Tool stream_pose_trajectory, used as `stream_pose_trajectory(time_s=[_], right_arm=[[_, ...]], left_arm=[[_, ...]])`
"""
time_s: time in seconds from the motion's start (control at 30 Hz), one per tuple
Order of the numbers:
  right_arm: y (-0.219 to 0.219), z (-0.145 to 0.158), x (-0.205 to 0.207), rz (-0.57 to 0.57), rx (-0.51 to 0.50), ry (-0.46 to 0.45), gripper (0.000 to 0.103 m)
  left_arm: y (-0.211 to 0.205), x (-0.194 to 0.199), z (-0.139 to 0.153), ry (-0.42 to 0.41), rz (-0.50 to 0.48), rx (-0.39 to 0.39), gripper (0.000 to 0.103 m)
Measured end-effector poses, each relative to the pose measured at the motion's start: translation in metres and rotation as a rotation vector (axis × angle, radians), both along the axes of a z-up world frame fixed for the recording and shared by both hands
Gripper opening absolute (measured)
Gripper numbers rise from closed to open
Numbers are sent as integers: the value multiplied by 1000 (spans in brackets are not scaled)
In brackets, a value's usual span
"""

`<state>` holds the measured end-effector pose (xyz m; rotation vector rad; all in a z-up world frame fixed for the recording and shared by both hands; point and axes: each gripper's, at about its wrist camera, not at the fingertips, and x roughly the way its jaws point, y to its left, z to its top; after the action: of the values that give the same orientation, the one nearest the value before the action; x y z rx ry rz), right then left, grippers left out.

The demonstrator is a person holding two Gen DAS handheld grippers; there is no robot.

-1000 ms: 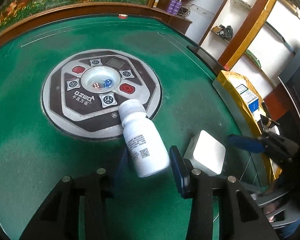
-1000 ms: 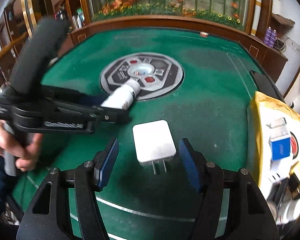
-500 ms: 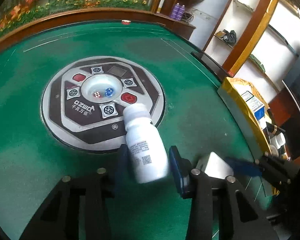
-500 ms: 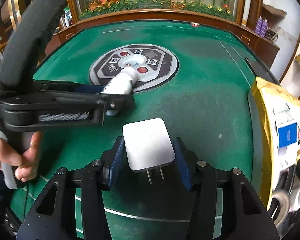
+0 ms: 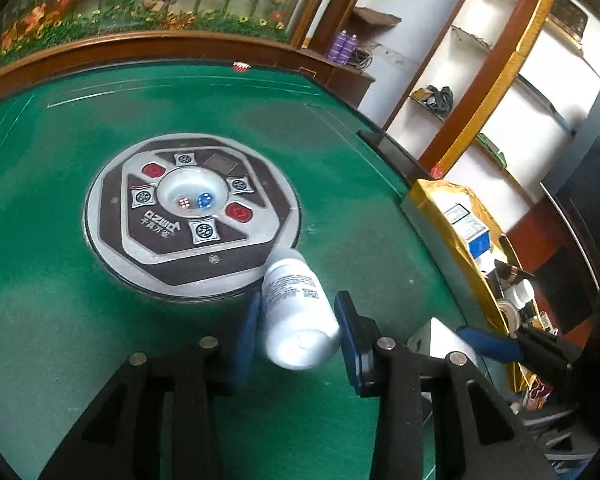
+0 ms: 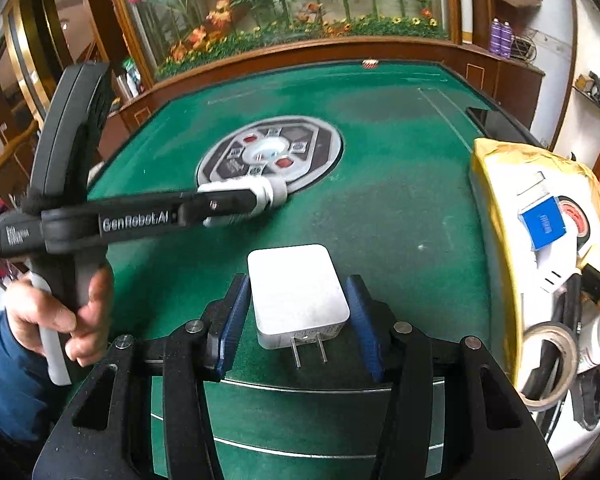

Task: Organize rigid objects
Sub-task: 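Grasp the white bottle with the left tool while the right tool grasps the white plug, then carry the white bottle and white plug over the white tray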

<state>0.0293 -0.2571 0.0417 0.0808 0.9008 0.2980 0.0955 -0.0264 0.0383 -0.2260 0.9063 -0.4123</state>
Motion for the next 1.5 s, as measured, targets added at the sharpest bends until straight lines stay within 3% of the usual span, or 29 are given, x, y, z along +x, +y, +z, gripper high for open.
stream_pose_trajectory(time_s=[0.33, 0.4, 0.43, 0.63, 0.77, 0.87, 0.97, 1.07, 1.17, 1.2, 1.3, 1.5], right_arm=[[-32, 20, -8, -66, 76, -51, 46], [-42, 22, -10, -86, 90, -61, 35], [-45, 24, -11, -91, 97, -63, 34], [-62, 24, -12, -112, 119, -59, 34], [-64, 21, -15, -127, 71, -44, 35], [-72, 22, -20, -118, 133, -17, 36], [-73, 18, -29, -99, 84, -4, 41], [-66, 10, -35, -14, 9, 14, 49], [-49, 4, -35, 167, -115, 54, 57], [-42, 1, -32, 261, -179, 85, 57], [-34, 2, -26, 345, -382, 91, 57], [-25, -12, -15, 519, -433, 201, 57]], left_arm=[[-7, -5, 7, 4, -8, -54, 37], [-11, -7, 8, 2, -12, -57, 37], [-14, -8, 8, 1, -17, -57, 37], [-18, -10, 9, -7, -23, -52, 37], [-18, -9, 8, -8, -22, -53, 37], [-19, -11, 8, -7, -29, -31, 37], [-21, -9, 2, 25, -46, 3, 37], [-22, -11, 0, 34, -67, 11, 37], [-25, -13, 1, 34, -86, 24, 37], [-26, -13, 0, 33, -90, 36, 37], [-29, -15, -2, 32, -102, 76, 37], [-33, -17, -5, 55, -175, 216, 43]])
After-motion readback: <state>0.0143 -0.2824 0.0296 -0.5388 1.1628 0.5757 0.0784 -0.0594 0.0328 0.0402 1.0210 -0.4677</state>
